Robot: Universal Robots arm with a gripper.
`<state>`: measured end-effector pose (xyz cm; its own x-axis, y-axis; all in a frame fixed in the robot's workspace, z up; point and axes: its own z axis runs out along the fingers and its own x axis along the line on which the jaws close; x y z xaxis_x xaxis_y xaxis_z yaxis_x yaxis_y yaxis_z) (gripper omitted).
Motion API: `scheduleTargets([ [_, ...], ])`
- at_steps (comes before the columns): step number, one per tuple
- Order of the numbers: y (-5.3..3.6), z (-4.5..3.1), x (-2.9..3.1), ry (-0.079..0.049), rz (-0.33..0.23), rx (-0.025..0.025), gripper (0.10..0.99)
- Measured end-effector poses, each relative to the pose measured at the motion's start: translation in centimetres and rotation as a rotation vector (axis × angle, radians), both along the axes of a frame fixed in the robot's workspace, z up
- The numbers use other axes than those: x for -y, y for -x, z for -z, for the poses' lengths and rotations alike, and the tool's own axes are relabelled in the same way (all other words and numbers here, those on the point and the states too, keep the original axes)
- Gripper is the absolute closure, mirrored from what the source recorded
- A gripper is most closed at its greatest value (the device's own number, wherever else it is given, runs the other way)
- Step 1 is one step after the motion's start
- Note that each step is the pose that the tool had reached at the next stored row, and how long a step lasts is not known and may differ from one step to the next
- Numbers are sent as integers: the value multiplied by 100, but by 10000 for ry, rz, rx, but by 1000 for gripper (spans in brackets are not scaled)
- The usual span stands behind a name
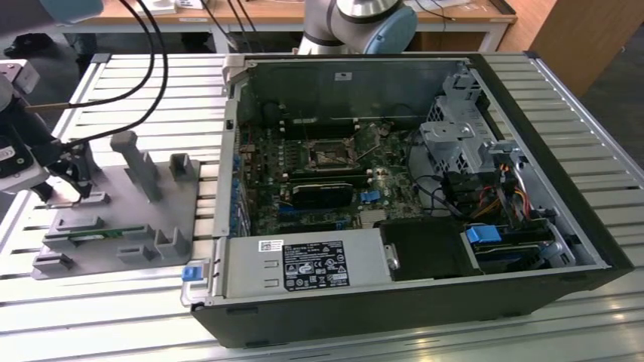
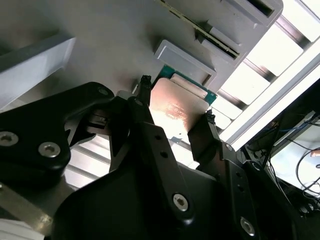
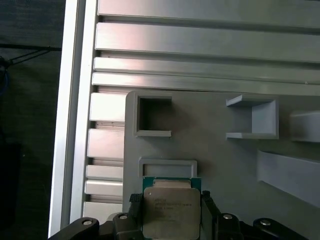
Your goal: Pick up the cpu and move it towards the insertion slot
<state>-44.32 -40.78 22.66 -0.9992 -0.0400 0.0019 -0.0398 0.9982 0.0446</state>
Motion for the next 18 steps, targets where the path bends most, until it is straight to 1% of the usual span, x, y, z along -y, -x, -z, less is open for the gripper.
scheduleTargets([
  [5,0,-70,0,0,-1,1,541],
  [11,0,-104,0,0,0,0,541],
  [18,0,-166,0,-1,-1,2,541],
])
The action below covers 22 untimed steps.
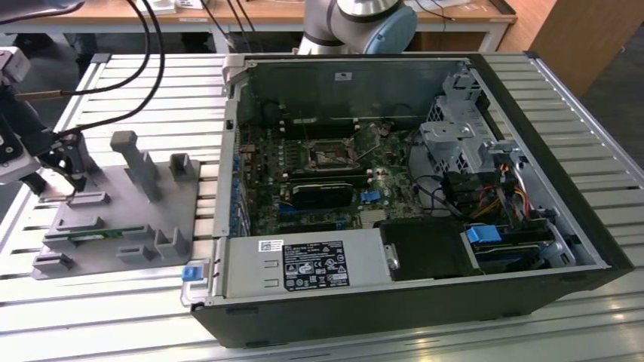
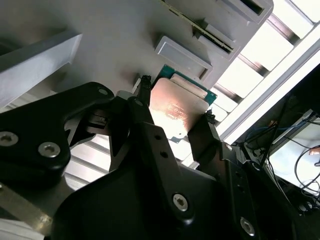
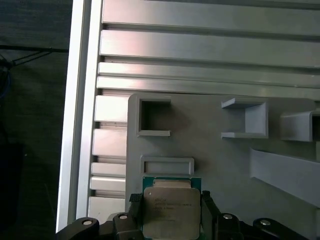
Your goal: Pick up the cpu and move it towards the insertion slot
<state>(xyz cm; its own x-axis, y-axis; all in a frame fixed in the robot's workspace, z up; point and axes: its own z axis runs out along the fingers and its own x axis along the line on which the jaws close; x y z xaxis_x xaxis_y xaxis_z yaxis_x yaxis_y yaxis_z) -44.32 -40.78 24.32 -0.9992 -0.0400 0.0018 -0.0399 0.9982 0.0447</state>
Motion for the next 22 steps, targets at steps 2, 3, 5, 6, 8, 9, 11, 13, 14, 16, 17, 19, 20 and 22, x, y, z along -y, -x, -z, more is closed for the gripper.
scheduleTargets([
  [2,0,-17,0,0,0,0,541],
  [3,0,-27,0,0,0,0,541],
  [5,0,-50,0,0,0,-1,541],
  [6,0,-63,0,0,0,-1,541],
  [8,0,-87,0,0,0,0,541],
  [9,0,-99,0,-1,0,0,541],
  [11,0,-123,0,0,0,-1,541],
  [13,0,-147,0,-1,0,0,541],
  [14,0,-159,0,1,0,-1,541],
  [16,0,-184,0,0,0,-1,541],
  [17,0,-197,0,0,0,0,541],
  [19,0,-225,0,0,0,0,541],
  [20,0,-239,0,0,0,-1,541],
  [22,0,-266,0,0,0,0,541],
])
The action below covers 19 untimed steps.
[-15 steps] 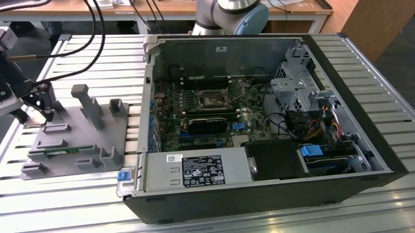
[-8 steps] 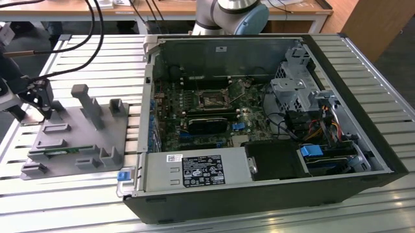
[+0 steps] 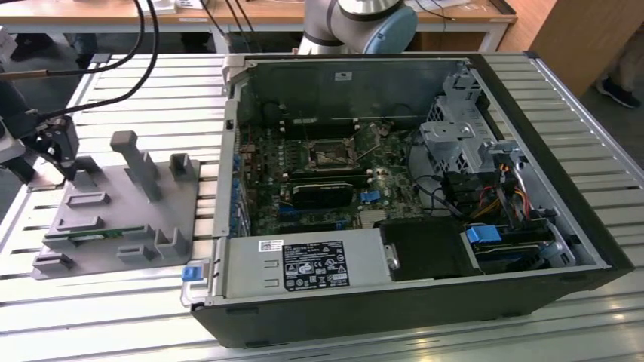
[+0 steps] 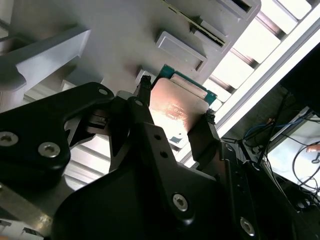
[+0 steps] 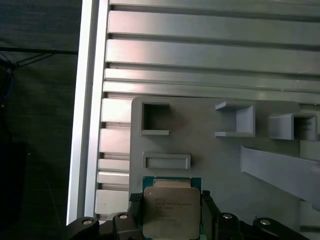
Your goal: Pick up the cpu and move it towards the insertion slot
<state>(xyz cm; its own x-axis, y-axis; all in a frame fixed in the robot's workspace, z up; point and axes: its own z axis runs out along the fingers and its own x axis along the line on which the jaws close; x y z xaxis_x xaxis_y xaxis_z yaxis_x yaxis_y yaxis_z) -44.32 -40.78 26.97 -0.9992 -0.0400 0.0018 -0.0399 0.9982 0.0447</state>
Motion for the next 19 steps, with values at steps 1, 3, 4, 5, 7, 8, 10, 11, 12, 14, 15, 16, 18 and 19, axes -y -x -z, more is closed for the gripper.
scheduleTargets([
  [1,0,-13,0,0,0,-1,541],
  [3,0,-38,0,0,0,-1,541],
  [4,0,-50,0,0,0,-1,541],
  [5,0,-62,0,0,0,-1,541],
  [7,0,-84,0,0,0,0,541],
  [8,0,-94,0,0,0,0,541],
  [10,0,-115,0,0,0,0,541],
  [11,0,-125,0,0,0,0,541],
  [12,0,-135,0,0,0,0,541],
  [14,0,-153,0,0,0,0,541],
  [15,0,-162,0,0,0,-1,541],
  [16,0,-170,0,0,0,1,541],
  [18,0,-188,0,0,0,-1,541],
  [19,0,-197,0,0,0,0,541],
])
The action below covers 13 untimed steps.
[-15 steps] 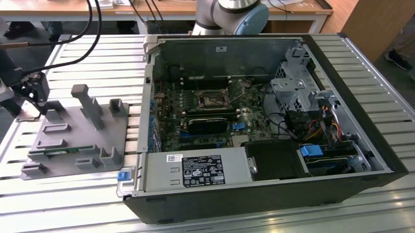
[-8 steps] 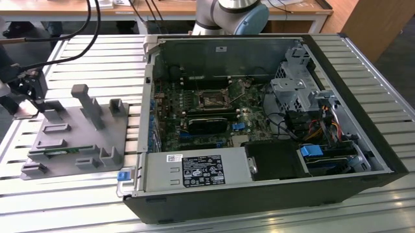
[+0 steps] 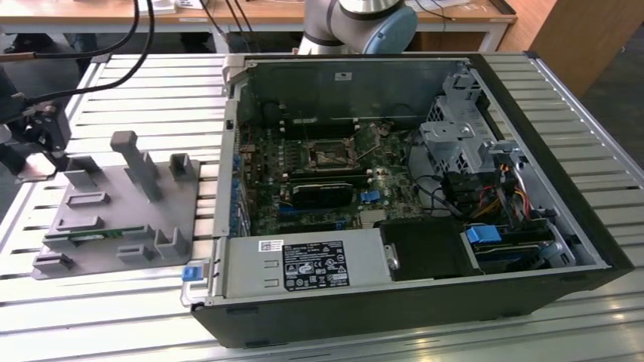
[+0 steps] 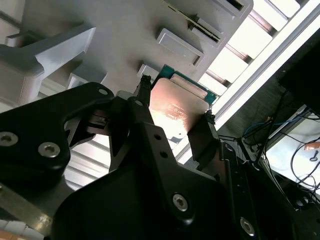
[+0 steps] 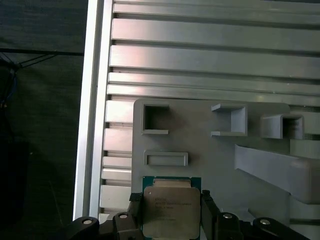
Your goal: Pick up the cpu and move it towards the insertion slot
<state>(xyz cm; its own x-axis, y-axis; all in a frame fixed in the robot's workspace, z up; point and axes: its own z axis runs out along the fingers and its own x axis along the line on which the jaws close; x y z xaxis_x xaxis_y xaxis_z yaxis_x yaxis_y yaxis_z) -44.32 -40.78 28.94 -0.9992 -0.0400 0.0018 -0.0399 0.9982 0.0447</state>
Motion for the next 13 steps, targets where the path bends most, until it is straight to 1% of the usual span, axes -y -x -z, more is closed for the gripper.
scheduleTargets([
  [13,0,-123,0,0,0,0,541],
])
